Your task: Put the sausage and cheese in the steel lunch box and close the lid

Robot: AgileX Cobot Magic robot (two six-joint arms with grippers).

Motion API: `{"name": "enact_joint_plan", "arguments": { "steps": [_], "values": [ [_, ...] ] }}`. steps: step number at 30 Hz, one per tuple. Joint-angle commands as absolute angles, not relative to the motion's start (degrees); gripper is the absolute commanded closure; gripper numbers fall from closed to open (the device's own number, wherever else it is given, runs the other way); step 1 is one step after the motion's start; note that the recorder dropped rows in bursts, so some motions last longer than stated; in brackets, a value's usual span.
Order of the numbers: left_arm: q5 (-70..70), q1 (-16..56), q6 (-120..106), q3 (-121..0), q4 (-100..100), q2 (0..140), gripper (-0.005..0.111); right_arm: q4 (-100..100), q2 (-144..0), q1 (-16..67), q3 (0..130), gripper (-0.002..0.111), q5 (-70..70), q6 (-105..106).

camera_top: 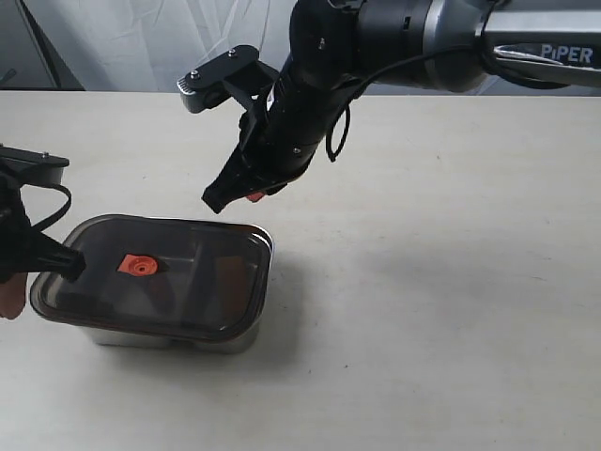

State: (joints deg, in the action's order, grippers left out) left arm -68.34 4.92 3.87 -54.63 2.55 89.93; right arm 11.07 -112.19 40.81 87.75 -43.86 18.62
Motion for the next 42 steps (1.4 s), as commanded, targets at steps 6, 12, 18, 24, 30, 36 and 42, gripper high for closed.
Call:
{"name": "enact_joint_plan", "arguments": {
  "steps": [6, 12, 18, 24, 30, 36, 42],
  "values": [
    [-65.86, 5.31, 5.44, -54.8, 3.19, 94.23, 0.107, 10.95, -111.61, 40.66, 87.94, 0.109, -44.44, 19.04],
    [-64.18, 5.31, 5.44, -54.8, 2.83, 95.98, 0.107, 10.95, -111.61, 40.66, 87.94, 0.109, -44.44, 19.04],
    [-62.76, 5.31, 5.19, -54.8, 1.56, 97.76, 0.107, 11.06, -111.61, 40.66, 87.94, 0.109, -44.59, 19.04],
    [-61.42, 5.31, 3.85, -54.8, -0.48, 98.02, 0.107, 10.18, -111.61, 40.66, 87.94, 0.109, -44.66, 19.04],
    [-62.17, 5.31, 2.92, -54.8, -0.71, 98.02, 0.107, 10.18, -111.46, 40.66, 87.94, 0.109, -45.46, 19.04],
    [-63.35, 5.31, 2.6, -54.8, 1.01, 98.02, 0.107, 9.58, -108.48, 40.66, 87.94, 0.109, -53.89, 19.04],
    [-64.35, 5.31, 2.49, -54.8, 2.57, 97.59, 0.107, 13.93, -107.2, 40.66, 85.44, 0.109, -66.19, 21.03]
  ]
}}
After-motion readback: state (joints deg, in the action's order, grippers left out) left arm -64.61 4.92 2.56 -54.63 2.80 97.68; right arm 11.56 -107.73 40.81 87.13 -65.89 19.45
